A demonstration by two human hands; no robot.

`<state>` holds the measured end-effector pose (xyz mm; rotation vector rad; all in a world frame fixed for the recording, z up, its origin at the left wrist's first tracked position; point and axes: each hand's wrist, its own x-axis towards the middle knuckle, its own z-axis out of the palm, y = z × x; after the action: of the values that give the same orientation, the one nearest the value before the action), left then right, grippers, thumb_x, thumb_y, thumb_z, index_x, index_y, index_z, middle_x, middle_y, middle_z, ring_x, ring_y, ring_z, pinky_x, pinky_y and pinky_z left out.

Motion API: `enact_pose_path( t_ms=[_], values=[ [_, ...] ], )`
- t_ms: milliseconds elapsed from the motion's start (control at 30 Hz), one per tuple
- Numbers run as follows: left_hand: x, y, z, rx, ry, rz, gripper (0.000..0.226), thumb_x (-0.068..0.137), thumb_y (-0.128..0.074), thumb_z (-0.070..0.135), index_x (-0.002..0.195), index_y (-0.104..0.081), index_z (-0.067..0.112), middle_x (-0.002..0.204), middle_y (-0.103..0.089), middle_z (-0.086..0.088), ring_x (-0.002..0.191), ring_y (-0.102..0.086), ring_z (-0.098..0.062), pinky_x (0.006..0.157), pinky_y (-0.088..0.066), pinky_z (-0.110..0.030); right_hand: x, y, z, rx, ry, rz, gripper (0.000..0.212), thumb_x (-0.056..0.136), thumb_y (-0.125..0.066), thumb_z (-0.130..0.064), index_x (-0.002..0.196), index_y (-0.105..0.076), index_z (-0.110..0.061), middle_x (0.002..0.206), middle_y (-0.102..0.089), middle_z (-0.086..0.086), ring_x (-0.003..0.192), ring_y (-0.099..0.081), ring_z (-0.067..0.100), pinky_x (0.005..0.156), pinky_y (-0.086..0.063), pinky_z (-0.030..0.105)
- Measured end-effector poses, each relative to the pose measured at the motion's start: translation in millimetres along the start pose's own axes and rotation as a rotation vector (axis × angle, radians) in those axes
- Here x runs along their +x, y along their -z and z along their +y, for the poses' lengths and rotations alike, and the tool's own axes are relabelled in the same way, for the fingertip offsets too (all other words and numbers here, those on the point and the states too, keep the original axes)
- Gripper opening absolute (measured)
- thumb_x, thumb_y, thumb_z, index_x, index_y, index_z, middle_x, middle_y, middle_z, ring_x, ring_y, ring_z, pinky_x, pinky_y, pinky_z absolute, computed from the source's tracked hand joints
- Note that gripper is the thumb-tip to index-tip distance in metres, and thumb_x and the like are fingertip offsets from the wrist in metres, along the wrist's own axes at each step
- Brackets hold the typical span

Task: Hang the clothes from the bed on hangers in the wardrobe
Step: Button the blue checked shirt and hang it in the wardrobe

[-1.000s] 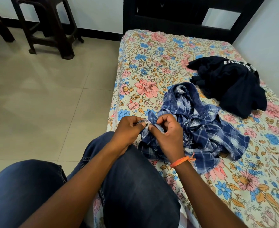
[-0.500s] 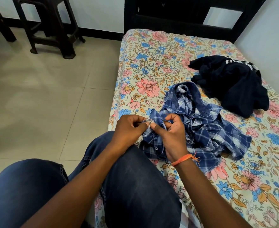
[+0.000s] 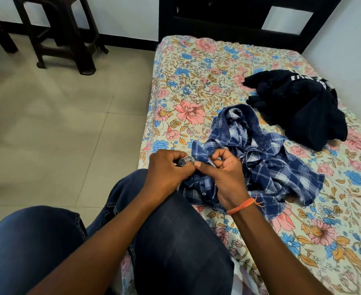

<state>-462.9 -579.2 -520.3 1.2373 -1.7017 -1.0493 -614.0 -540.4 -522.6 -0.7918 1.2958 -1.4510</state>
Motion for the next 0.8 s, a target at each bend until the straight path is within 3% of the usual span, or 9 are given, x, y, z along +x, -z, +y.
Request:
enact_pose_path(
  t_ms=[67,133,200,300,467,567,667,800],
  values=[
    [2,2,-1,-0.041,0.042,-0.026,0.016,0.078,-0.077,0.019,0.064,-0.075,0.012,0.058,-0.069,-0.001,0.057,-0.066,-0.020,0.059,-0.053,-0.034,2,1,0,0.017,-0.005,0.005,0.038,0.075,-0.074,0.015,0.087,-0.047,-0.009,0.065,-0.063,0.003,0.072,-0.069,0.025,0.070,-0.059,0.033],
    [6,4,-4,-0.112,0.111,-0.066,0.011,0.079,-0.080,0.018,0.071,-0.078,0.011,0.065,-0.073,-0.003,0.069,-0.071,-0.028,0.068,-0.057,-0.041,3,2,2,0.003,-0.002,0.020,0.038,0.076,-0.073,0.015,0.086,-0.046,-0.010,0.061,-0.063,-0.003,0.067,-0.068,0.018,0.067,-0.057,0.029],
    [8,3,-6,-0.143,0.137,-0.069,0.009,0.081,-0.078,0.017,0.075,-0.078,0.011,0.069,-0.074,-0.007,0.072,-0.071,-0.034,0.071,-0.057,-0.046,4,1,4,-0.015,0.003,0.050,0.038,0.074,-0.076,0.011,0.084,-0.047,-0.012,0.063,-0.060,0.002,0.070,-0.065,0.023,0.070,-0.058,0.033],
    [10,1,-8,-0.169,0.179,-0.047,0.008,0.085,-0.075,0.015,0.078,-0.079,0.011,0.069,-0.074,-0.004,0.061,-0.064,-0.017,0.063,-0.054,-0.036,4,1,6,-0.034,0.010,0.091,0.041,0.071,-0.082,0.006,0.083,-0.048,-0.014,0.072,-0.052,0.016,0.075,-0.056,0.030,0.072,-0.055,0.041],
    [15,2,-8,-0.300,0.339,-0.165,0.007,0.090,-0.069,0.012,0.086,-0.074,0.008,0.073,-0.070,-0.001,0.064,-0.061,-0.001,0.063,-0.048,-0.014,5,2,6,-0.173,0.091,0.152,0.042,0.070,-0.085,0.001,0.082,-0.047,-0.014,0.059,-0.042,-0.001,0.055,-0.041,0.017,0.056,-0.048,0.031],
    [17,2,-10,-0.303,0.389,-0.231,0.012,0.093,-0.066,0.013,0.087,-0.072,0.004,0.081,-0.071,-0.008,0.075,-0.063,-0.010,0.078,-0.050,-0.024,5,0,7,-0.242,0.147,0.180,0.041,0.072,-0.084,0.001,0.082,-0.047,-0.013,0.057,-0.047,-0.008,0.054,-0.045,0.010,0.057,-0.050,0.031],
    [19,1,-13,-0.283,0.443,-0.224,0.018,0.093,-0.065,0.016,0.085,-0.072,0.000,0.090,-0.072,-0.019,0.085,-0.062,-0.019,0.091,-0.050,-0.035,3,-3,8,-0.312,0.202,0.192,0.040,0.072,-0.085,-0.004,0.079,-0.048,-0.016,0.067,-0.050,-0.004,0.058,-0.046,0.009,0.059,-0.048,0.034],
    [16,-6,-14,-0.241,0.422,-0.177,0.029,0.096,-0.063,0.019,0.091,-0.067,-0.009,0.083,-0.065,-0.018,0.079,-0.056,-0.019,0.078,-0.046,-0.036,2,-4,10,-0.360,0.222,0.168,0.035,0.072,-0.086,-0.011,0.082,-0.054,-0.020,0.080,-0.057,0.005,0.072,-0.054,0.018,0.071,-0.054,0.048]
  ],
)
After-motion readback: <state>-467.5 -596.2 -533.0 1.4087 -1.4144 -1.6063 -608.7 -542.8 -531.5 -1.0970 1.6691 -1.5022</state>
